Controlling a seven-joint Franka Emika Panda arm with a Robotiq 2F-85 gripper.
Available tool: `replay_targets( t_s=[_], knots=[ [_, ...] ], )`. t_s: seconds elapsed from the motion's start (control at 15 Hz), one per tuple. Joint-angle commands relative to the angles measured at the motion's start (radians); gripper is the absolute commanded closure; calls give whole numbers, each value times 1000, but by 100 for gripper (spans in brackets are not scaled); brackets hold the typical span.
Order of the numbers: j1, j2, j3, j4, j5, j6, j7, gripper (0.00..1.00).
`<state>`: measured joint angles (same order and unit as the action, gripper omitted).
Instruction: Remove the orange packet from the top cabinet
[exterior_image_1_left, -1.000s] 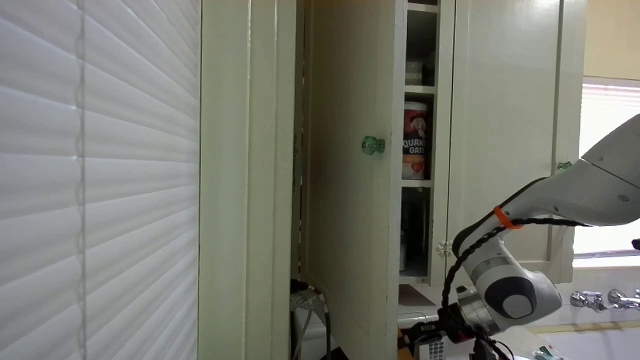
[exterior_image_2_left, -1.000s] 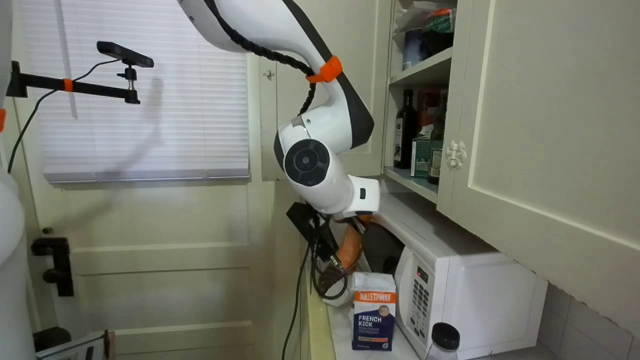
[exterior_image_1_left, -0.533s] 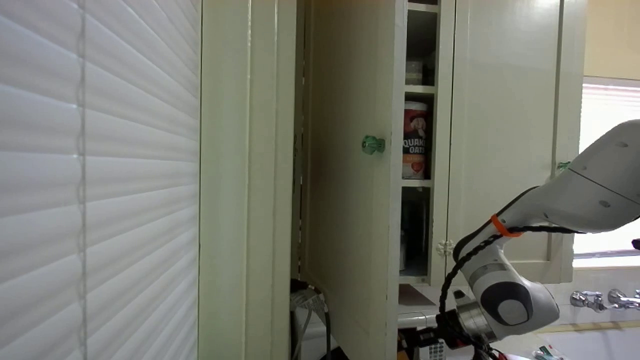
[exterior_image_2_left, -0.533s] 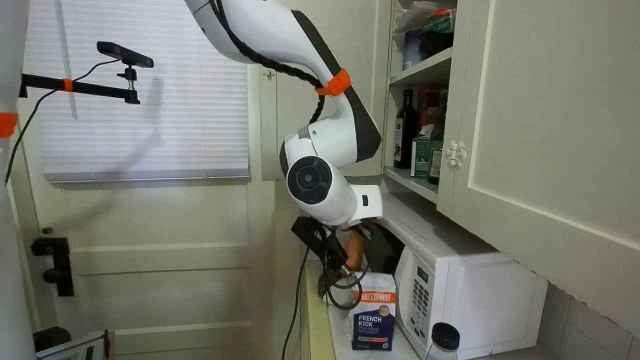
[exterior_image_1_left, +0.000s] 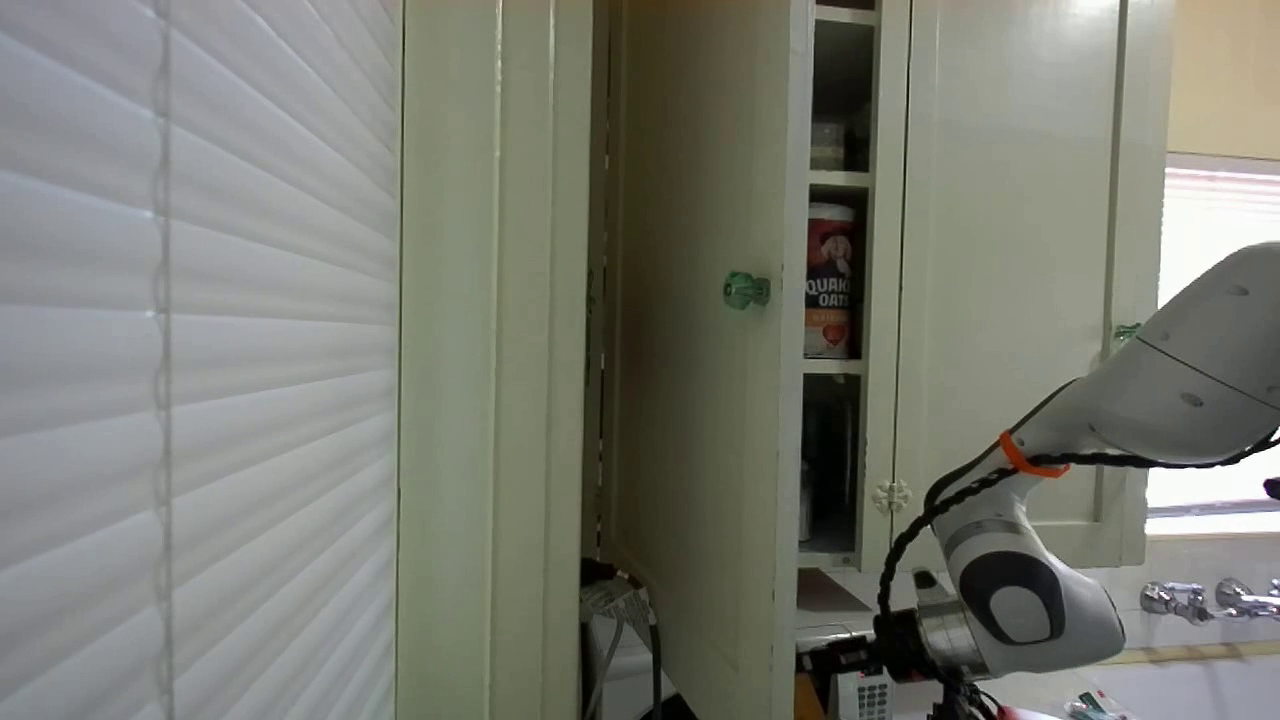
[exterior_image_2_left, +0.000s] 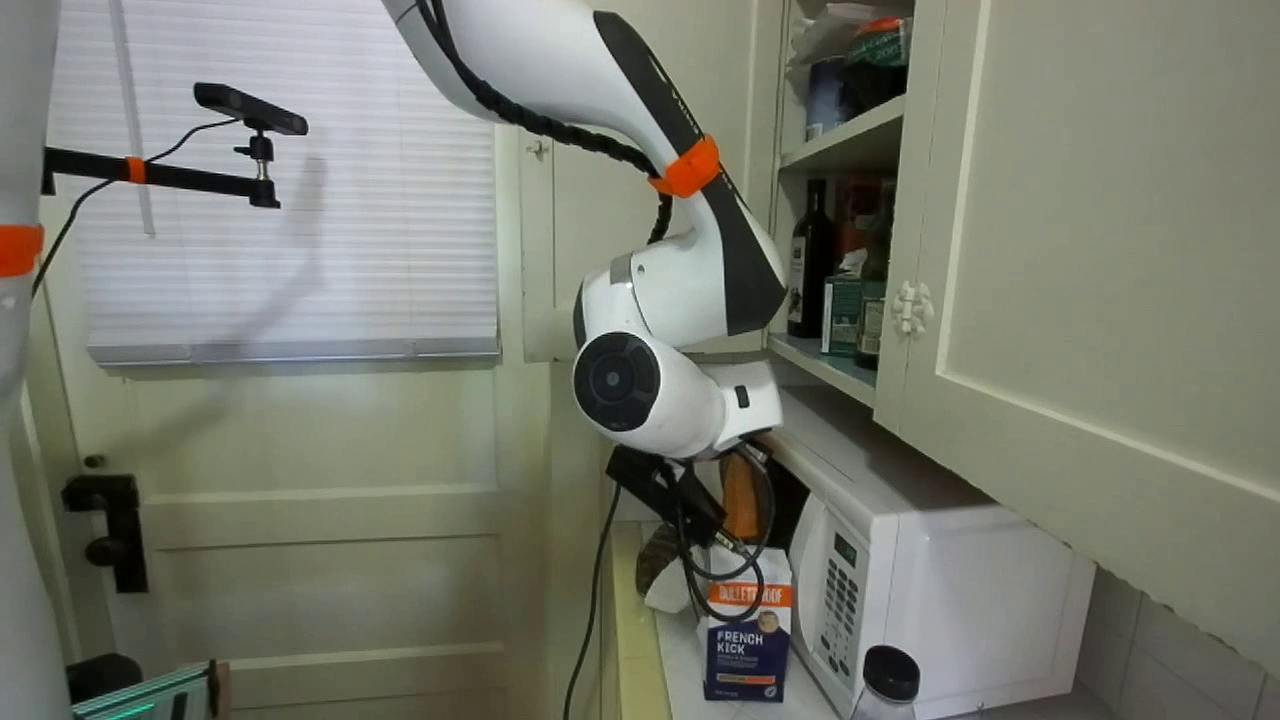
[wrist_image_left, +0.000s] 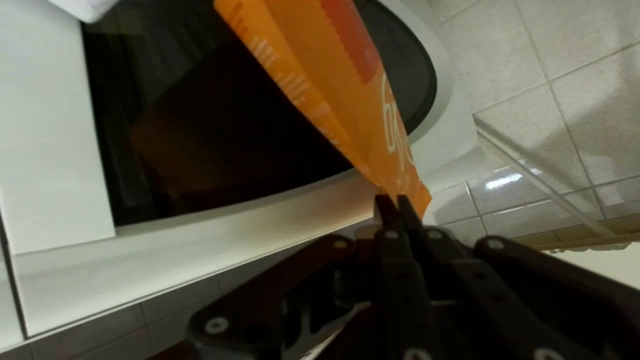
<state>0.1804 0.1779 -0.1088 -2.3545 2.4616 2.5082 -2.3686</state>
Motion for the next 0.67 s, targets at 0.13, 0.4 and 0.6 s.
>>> replay_targets(
  t_s=[0.13, 0.4, 0.6],
  knots=[
    [-44, 16, 29, -24, 64, -45, -66, 100],
    [-46, 48, 36, -25, 50, -54, -55, 100],
    [-41, 75, 37, -21, 44, -45, -53, 100]
  ],
)
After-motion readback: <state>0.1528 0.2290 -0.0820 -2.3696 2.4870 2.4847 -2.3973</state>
